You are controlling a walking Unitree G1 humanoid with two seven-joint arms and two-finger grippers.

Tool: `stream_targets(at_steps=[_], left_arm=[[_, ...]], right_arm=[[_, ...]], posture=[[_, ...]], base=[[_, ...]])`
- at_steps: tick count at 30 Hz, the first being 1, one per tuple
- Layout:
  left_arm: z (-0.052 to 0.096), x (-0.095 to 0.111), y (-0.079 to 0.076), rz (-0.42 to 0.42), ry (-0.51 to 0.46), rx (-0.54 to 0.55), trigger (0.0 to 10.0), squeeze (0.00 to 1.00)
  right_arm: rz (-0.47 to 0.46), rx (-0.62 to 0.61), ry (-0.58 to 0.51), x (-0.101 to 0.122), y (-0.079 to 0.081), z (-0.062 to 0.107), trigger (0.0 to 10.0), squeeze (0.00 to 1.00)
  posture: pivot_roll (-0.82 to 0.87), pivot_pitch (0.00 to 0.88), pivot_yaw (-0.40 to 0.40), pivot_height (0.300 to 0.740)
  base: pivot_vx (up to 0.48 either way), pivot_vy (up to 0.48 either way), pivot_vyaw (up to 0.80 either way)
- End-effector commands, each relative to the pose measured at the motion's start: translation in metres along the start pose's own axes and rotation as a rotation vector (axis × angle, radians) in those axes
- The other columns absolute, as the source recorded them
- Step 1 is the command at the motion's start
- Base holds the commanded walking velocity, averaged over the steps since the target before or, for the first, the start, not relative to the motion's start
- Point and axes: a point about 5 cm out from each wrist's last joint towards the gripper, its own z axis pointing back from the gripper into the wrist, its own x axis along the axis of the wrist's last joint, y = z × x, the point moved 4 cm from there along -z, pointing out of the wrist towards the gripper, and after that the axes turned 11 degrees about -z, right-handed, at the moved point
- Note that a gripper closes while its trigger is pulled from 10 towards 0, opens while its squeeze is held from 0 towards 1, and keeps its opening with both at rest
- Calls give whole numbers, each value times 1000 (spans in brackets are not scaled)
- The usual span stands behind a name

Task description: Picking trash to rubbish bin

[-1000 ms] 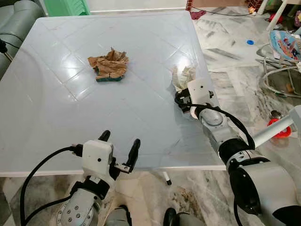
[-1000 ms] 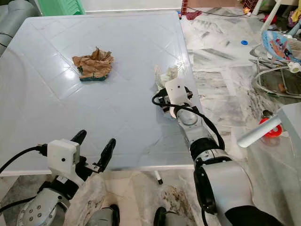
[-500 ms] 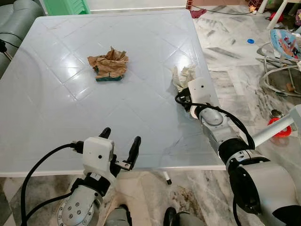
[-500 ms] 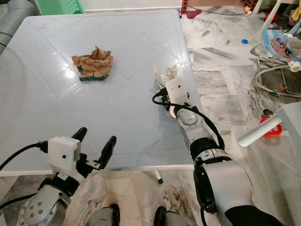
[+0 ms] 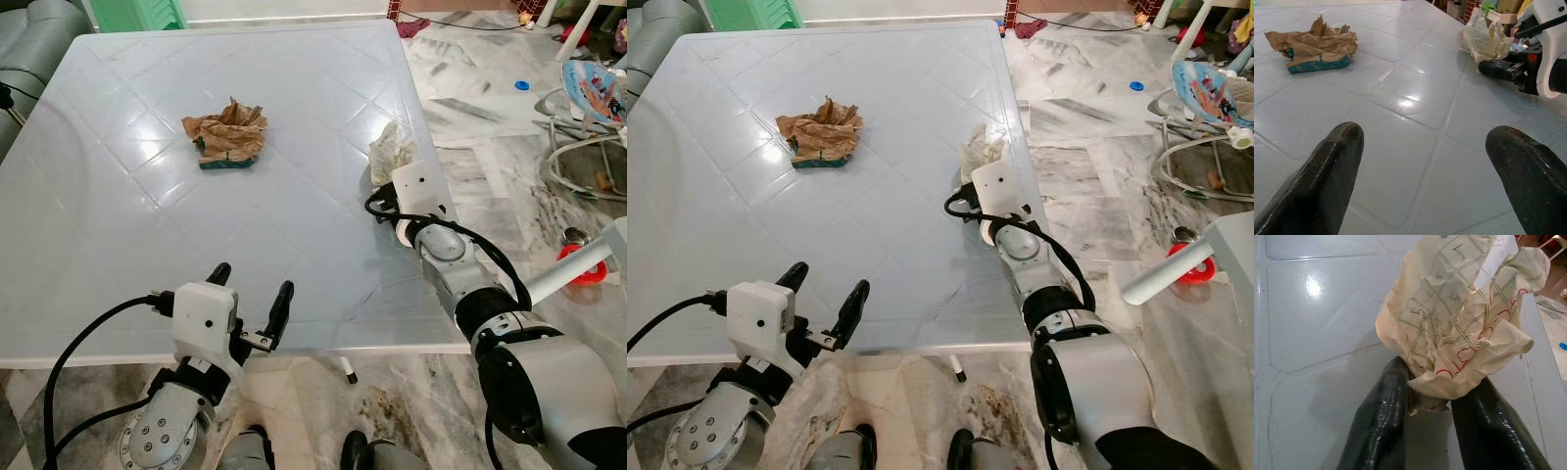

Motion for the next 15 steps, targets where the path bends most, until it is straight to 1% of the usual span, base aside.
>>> stream_targets(at_steps=[1,9,11,13,15], left_arm=[[-1,-5,2,5,19,13,10000,0],[-8,-5,8,-2,7,44,10000,0],[-14,-7,14,-10,3,73,10000,0],[-18,-8,16,-19,2,90,10000,0],[-26,-9,23,-38,-2,130,10000,0]], right_arm=[[-17,4,-5,1,-1,0,0,0],[-26,30,-50,12,1,-2,0,0],[-30,59,-88,21,5,-3,0,0],[-30,75,-109,25,7,-3,0,0],[-40,107,-138,30,10,-2,0,0]], posture=[[251,218,-34,740],[229,199,-38,740],[207,181,-37,740],[199,175,-37,740],[168,153,-33,740]], base=[[0,0,0],[0,0,0],[0,0,0],[0,0,0],[0,0,0]])
